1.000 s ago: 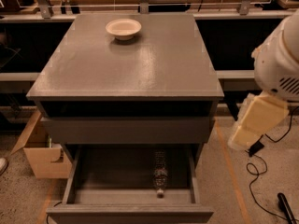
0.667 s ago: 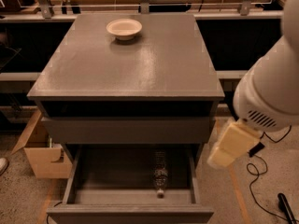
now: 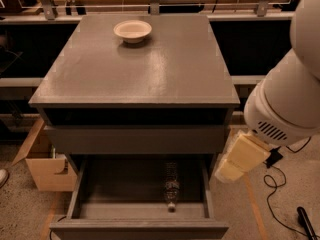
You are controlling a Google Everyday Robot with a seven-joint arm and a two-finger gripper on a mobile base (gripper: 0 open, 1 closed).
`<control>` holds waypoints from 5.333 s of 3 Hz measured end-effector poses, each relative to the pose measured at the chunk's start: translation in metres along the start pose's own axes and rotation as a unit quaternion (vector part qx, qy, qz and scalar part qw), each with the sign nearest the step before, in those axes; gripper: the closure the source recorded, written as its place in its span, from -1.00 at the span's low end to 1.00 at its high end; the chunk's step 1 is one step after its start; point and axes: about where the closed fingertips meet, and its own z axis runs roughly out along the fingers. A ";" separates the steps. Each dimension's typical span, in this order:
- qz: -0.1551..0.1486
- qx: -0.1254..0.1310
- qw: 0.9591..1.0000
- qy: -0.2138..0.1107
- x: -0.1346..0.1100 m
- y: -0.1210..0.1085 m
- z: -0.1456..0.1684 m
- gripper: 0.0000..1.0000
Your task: Pick water bottle from middle drawer and place on counter
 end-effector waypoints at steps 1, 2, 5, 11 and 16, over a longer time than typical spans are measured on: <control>0.006 -0.016 1.000 -0.008 0.001 0.003 0.010 -1.00; 0.028 -0.053 0.998 -0.007 0.005 0.017 0.055 -1.00; 0.090 -0.118 0.989 0.003 0.017 0.055 0.189 -1.00; 0.166 -0.242 0.955 -0.042 -0.028 0.121 0.349 -1.00; 0.268 -0.246 0.928 -0.079 -0.068 0.142 0.469 -1.00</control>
Offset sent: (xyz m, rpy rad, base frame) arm 0.0113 0.0090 -0.1302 0.1601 0.1832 -0.0652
